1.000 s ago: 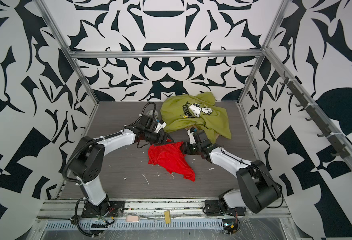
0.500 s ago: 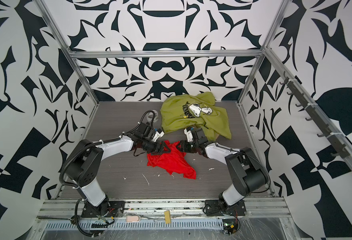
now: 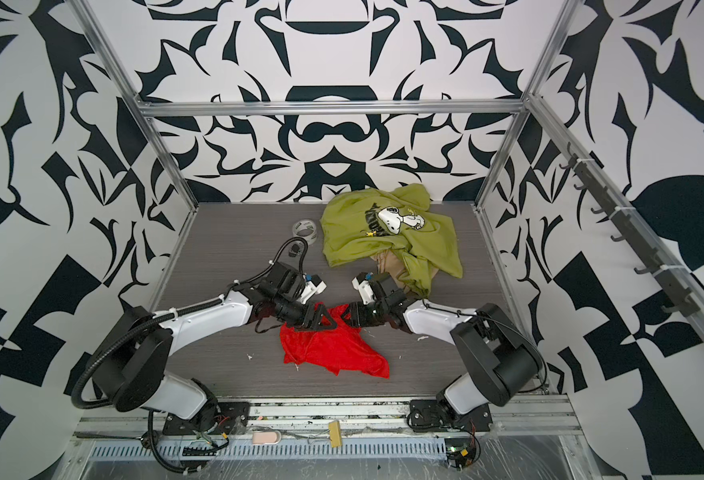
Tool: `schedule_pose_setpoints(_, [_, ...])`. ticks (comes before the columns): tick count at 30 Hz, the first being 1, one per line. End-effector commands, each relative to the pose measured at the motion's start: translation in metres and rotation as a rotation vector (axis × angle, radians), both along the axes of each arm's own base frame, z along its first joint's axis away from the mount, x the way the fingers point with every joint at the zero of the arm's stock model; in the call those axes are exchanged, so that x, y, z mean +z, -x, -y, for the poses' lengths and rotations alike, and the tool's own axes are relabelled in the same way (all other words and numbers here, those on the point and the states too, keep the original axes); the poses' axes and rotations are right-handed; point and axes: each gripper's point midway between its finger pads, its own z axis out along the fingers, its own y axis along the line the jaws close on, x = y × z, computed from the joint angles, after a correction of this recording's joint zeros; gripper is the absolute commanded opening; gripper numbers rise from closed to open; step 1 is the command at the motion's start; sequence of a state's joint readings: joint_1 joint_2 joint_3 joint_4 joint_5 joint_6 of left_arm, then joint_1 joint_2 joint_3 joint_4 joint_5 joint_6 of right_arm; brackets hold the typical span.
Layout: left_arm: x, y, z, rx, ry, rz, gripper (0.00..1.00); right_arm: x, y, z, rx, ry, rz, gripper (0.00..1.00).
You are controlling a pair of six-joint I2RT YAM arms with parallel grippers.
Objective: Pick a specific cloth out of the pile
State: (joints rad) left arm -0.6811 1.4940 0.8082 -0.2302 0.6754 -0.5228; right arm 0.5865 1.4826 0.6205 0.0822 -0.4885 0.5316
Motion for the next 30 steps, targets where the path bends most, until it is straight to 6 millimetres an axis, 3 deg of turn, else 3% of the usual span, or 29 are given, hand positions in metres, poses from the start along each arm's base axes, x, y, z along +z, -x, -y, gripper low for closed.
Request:
schedule_pose_setpoints(1, [0.001,0.013,-0.010,0.017,-0.020,-0.028,0.74,0.006,0.011,0.001,-0.009,-0.004,-0.001,0.52])
schedule_pose_setpoints(5, [0.003,0.023,-0.015,0.023,-0.011,-0.043,0.74,0.003,0.020,-0.001,0.005,0.005,-0.008,0.52])
schedule_pose_setpoints(30, [0.014,0.039,-0.035,0.079,0.004,0.000,0.75,-0.001,0.006,-0.044,0.134,-0.003,0.002,0.51])
